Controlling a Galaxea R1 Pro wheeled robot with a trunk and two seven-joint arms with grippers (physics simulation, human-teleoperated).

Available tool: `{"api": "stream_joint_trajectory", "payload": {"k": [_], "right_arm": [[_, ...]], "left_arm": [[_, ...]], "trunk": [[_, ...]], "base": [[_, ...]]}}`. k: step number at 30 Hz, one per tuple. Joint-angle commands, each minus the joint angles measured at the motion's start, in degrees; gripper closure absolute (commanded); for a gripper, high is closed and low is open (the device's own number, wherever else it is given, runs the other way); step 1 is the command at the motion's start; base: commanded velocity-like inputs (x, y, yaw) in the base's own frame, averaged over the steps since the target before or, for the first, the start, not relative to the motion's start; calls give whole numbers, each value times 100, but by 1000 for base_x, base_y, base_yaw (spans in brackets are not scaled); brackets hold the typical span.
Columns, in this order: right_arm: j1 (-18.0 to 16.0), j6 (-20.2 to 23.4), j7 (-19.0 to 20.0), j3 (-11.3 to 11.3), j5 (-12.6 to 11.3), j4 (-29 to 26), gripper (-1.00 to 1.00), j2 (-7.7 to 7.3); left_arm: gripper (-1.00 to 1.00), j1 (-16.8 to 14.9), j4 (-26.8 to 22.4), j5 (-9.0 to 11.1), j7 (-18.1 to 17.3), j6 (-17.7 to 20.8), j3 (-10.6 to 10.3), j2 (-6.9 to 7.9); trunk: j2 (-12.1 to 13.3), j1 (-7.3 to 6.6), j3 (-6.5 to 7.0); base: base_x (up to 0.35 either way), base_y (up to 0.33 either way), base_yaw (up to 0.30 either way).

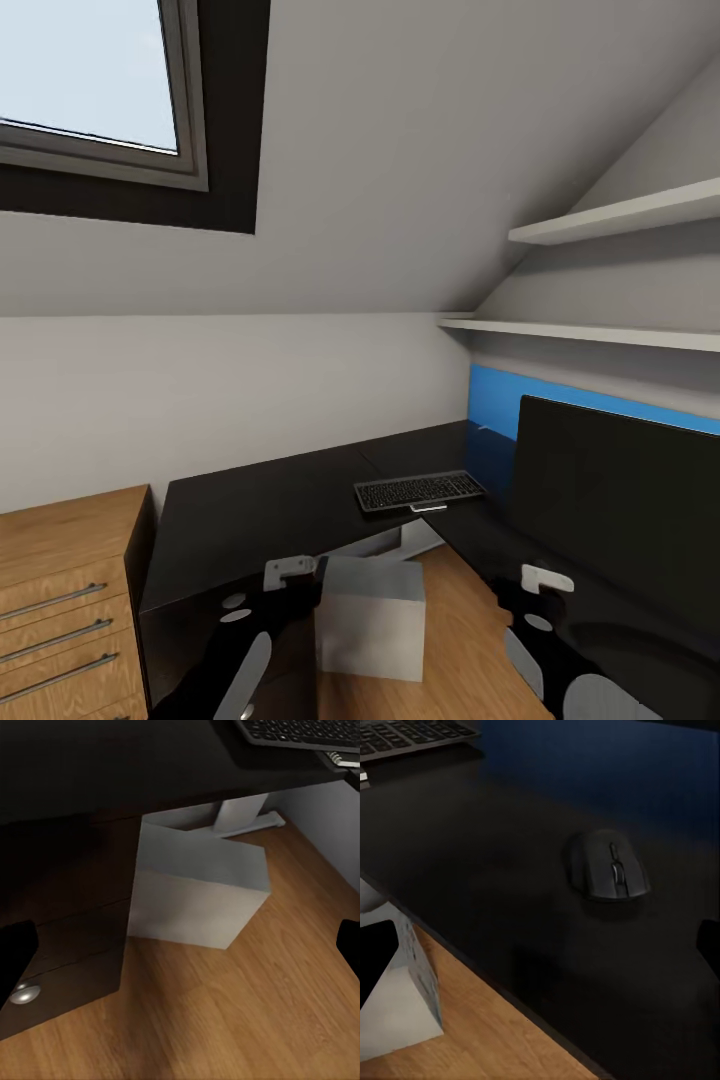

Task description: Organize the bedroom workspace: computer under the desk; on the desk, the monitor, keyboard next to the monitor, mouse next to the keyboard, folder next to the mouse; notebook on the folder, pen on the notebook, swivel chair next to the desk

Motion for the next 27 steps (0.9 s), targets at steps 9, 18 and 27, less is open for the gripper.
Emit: {"api": "stream_joint_trajectory", "payload": {"k": [9,18,27], "right_arm": [[-26,-38,-218,8,-55,26,-100,-84],[-27,-52,-233,-7,-86,-8,-100,-105],[-28,-138,-218,22,-57,-50,-100,-90]], "left_arm": [[-100,-5,-70,87,42,58,-12,-1],[-100,-5,-245,207,40,86,-12,-8],[-100,-5,-266,283,47,82,-12,-9]], "trunk": [[-5,0,-8],[-45,22,-26],[-406,220,-188]], "base": [[0,0,0],[0,0,0],[0,0,0]]}}
